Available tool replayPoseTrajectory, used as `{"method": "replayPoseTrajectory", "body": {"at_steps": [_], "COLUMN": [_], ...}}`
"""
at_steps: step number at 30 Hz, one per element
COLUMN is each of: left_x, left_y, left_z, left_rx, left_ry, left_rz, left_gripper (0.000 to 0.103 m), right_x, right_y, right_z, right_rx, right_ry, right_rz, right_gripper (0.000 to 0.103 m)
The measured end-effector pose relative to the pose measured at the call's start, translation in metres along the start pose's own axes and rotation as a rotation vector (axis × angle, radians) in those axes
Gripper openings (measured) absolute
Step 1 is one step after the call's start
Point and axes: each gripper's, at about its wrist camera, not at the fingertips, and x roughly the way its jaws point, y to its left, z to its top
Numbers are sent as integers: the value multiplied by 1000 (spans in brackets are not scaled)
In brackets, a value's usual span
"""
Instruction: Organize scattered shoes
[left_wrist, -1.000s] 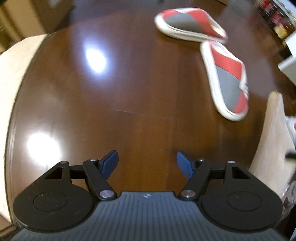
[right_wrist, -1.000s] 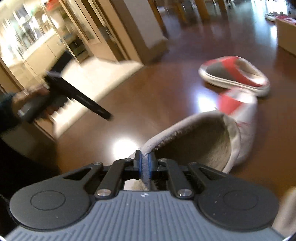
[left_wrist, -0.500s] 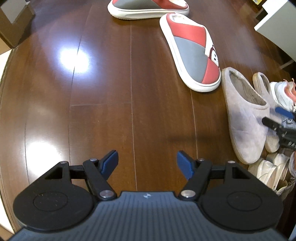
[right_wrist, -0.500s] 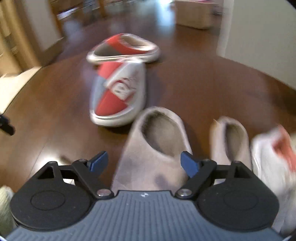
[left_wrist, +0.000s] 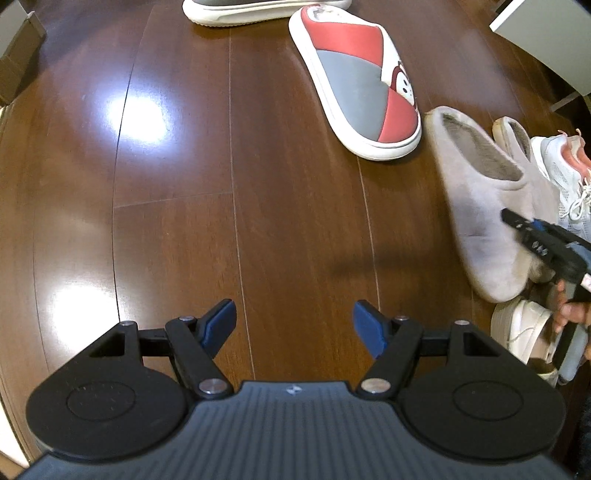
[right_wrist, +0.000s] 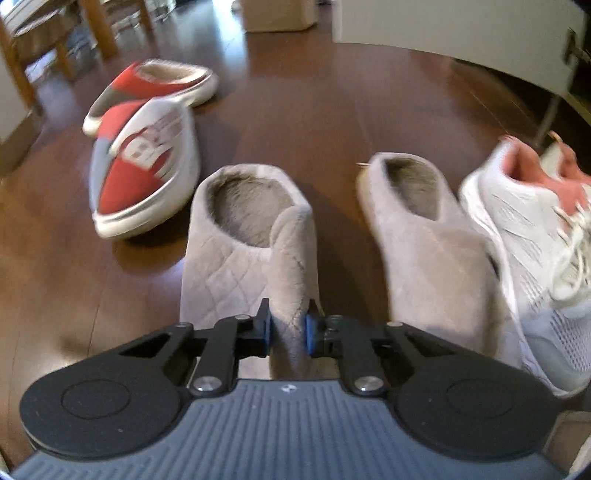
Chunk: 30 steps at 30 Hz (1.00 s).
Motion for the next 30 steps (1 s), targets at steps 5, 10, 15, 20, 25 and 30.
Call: {"method": "replayPoseTrajectory", "body": {"at_steps": [5,10,15,20,25,30], "left_x": [4,5,8,11,18,6], "left_y": [-5,-9,-12,-20,-42,-108], "left_z": [-2,-5,-7,-11,-12,-14], "left_rx": [16,32,43,72,113,290], "left_ry": [10,17,29,32,28,1], "left_rz": [-1,-3,-9,-18,-15,5], "left_gripper": [72,72,72,72,71,71], "right_x": [1,-2,3,-6,-64,-142], "right_y": [-22,-29,-23,-24,-32,-36], "right_z": [2,2,7,9,-12,-74], "right_rx": [81,26,-7,59,246,204], "right_ry": [-9,0,10,22,-50,-5], "right_rz": [-19,-1,-7,-35,-87,-117], "right_gripper": [14,14,15,43,72,73]}}
